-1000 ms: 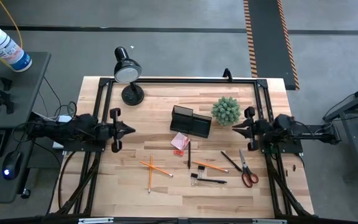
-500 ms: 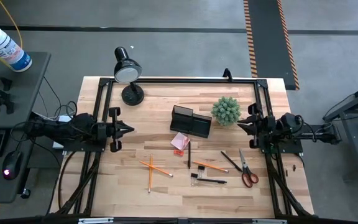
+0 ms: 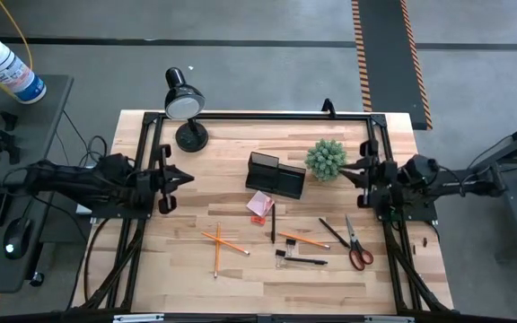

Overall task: Pick and place office supplies into organizer
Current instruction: Put the top right black pen into the black desk organizer

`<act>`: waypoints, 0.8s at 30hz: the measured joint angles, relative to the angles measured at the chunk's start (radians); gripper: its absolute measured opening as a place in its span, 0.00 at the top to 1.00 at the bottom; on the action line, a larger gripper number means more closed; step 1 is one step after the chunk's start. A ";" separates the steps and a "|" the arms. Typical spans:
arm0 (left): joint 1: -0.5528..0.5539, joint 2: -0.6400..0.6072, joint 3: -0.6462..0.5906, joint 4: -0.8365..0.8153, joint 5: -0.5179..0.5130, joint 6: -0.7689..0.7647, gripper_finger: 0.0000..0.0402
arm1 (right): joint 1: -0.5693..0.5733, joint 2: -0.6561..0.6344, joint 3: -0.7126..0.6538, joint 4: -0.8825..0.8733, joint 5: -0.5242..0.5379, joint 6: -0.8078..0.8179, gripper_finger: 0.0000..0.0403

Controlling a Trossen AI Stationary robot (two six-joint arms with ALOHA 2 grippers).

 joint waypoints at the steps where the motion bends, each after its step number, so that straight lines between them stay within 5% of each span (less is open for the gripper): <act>1: 0.000 0.023 0.032 -0.030 -0.004 0.004 0.99 | 0.000 0.026 0.040 -0.023 0.013 -0.004 0.88; 11: 0.000 0.230 0.228 -0.327 -0.007 -0.023 0.99 | -0.001 0.242 0.354 -0.482 0.057 0.135 0.88; 17: 0.000 0.293 0.237 -0.338 0.040 -0.061 0.99 | 0.001 0.366 0.434 -0.669 -0.083 0.270 0.87; 24: -0.001 0.344 0.237 -0.349 0.218 -0.050 0.99 | 0.045 0.505 0.436 -0.823 -0.186 0.346 0.89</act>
